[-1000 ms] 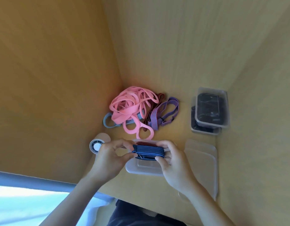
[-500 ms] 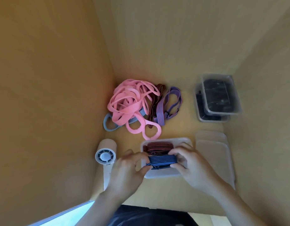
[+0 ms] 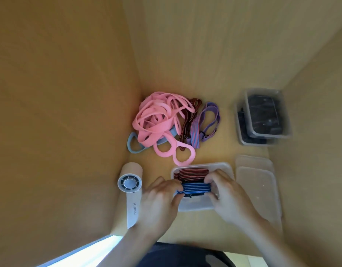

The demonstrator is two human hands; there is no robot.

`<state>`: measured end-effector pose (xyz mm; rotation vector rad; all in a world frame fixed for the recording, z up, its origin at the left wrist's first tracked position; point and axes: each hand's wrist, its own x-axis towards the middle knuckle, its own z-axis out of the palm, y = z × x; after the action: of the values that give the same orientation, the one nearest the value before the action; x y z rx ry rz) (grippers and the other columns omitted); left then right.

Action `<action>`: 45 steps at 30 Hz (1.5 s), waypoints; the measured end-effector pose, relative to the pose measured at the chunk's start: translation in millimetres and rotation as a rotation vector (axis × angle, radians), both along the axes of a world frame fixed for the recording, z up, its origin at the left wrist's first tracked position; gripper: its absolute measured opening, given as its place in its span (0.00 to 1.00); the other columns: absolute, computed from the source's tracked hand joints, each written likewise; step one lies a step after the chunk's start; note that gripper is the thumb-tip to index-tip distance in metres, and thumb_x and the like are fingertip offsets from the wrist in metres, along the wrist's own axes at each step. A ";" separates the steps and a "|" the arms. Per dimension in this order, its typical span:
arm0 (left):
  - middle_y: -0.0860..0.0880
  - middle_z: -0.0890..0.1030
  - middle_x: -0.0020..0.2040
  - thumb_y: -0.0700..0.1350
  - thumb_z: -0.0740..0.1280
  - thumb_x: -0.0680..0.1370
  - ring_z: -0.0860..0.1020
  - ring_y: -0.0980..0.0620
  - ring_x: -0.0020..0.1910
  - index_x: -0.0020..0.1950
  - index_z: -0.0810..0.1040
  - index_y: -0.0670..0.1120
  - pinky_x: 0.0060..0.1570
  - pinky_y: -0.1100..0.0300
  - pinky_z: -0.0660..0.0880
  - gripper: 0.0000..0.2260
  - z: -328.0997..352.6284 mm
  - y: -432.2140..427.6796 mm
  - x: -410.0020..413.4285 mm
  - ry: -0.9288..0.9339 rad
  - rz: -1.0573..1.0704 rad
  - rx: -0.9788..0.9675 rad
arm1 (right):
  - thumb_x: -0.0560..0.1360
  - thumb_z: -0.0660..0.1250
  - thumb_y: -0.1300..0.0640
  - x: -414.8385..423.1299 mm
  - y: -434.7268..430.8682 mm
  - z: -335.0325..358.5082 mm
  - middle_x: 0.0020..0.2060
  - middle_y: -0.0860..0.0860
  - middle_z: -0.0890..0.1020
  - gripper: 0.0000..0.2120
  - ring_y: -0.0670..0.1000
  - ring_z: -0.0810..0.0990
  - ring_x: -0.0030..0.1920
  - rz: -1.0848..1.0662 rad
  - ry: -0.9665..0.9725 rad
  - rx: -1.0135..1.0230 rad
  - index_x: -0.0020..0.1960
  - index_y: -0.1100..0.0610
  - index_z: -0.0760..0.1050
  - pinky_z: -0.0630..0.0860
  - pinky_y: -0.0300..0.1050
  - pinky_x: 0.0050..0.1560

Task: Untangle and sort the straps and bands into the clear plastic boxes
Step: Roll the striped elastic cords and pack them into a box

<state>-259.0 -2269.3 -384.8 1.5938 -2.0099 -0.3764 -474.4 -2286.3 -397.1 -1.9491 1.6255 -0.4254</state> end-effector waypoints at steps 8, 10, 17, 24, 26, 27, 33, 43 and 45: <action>0.53 0.78 0.66 0.42 0.82 0.65 0.76 0.49 0.59 0.40 0.81 0.50 0.55 0.55 0.75 0.12 -4.7 -6.3 0.0 -0.060 -0.017 0.068 | 0.69 0.76 0.59 3.3 -0.5 1.6 0.57 0.41 0.65 0.15 0.51 0.79 0.52 -0.026 0.032 -0.013 0.52 0.48 0.76 0.79 0.50 0.46; 0.51 0.74 0.72 0.43 0.80 0.68 0.70 0.50 0.71 0.41 0.78 0.52 0.66 0.55 0.71 0.11 -0.3 -12.7 2.2 -0.082 -0.083 0.146 | 0.69 0.76 0.60 3.0 -1.4 4.3 0.61 0.42 0.63 0.15 0.50 0.77 0.57 -0.017 0.028 -0.028 0.51 0.49 0.75 0.80 0.49 0.48; 0.58 0.72 0.73 0.46 0.74 0.74 0.71 0.56 0.71 0.43 0.76 0.53 0.60 0.65 0.69 0.07 10.4 -25.1 -0.2 -0.158 -0.084 0.279 | 0.74 0.72 0.56 0.2 -7.9 10.5 0.60 0.42 0.68 0.12 0.49 0.75 0.57 0.078 0.054 -0.018 0.55 0.50 0.73 0.74 0.45 0.50; 0.57 0.76 0.70 0.45 0.76 0.71 0.75 0.58 0.66 0.38 0.69 0.59 0.50 0.65 0.72 0.17 7.3 -26.2 -7.2 -0.152 0.001 0.298 | 0.75 0.71 0.57 2.8 -11.3 16.0 0.58 0.45 0.70 0.11 0.51 0.76 0.55 0.095 0.084 -0.021 0.54 0.52 0.73 0.72 0.46 0.47; 0.57 0.77 0.68 0.44 0.76 0.71 0.75 0.57 0.64 0.39 0.68 0.60 0.47 0.66 0.70 0.17 5.4 -26.4 -8.0 -0.153 0.001 0.310 | 0.75 0.71 0.57 2.6 -11.1 16.9 0.59 0.44 0.69 0.11 0.50 0.75 0.55 0.095 0.073 -0.014 0.55 0.52 0.72 0.71 0.45 0.47; 0.57 0.77 0.67 0.45 0.76 0.71 0.76 0.56 0.62 0.41 0.69 0.60 0.46 0.66 0.69 0.17 5.0 -26.3 -8.4 -0.162 -0.002 0.313 | 0.75 0.71 0.57 2.2 -10.8 17.7 0.59 0.44 0.69 0.11 0.50 0.75 0.56 0.093 0.066 -0.010 0.55 0.52 0.72 0.72 0.45 0.47; 0.59 0.77 0.67 0.42 0.75 0.71 0.75 0.58 0.64 0.46 0.70 0.63 0.49 0.64 0.73 0.19 5.0 -24.0 -5.9 -0.066 0.005 0.311 | 0.75 0.71 0.57 -3.1 -8.6 18.5 0.63 0.42 0.66 0.14 0.47 0.74 0.58 0.116 0.042 0.016 0.59 0.51 0.72 0.68 0.38 0.49; 0.63 0.73 0.65 0.48 0.76 0.72 0.71 0.65 0.62 0.68 0.69 0.59 0.57 0.75 0.67 0.28 19.6 -21.6 -1.3 0.101 -0.020 0.369 | 0.76 0.71 0.53 -6.0 -12.3 25.5 0.58 0.40 0.68 0.12 0.46 0.75 0.56 0.069 0.051 -0.035 0.57 0.49 0.73 0.69 0.39 0.43; 0.65 0.74 0.62 0.49 0.76 0.72 0.70 0.70 0.60 0.66 0.70 0.60 0.54 0.80 0.64 0.26 26.9 -26.0 -2.6 0.137 -0.029 0.390 | 0.76 0.70 0.53 -6.8 -16.3 28.3 0.55 0.41 0.70 0.09 0.46 0.76 0.55 0.042 0.029 -0.066 0.55 0.49 0.74 0.69 0.40 0.42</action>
<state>-261.6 -2295.4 -357.9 1.7093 -1.9391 -0.9091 -481.2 -2302.6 -368.9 -2.0431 1.6043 -0.4421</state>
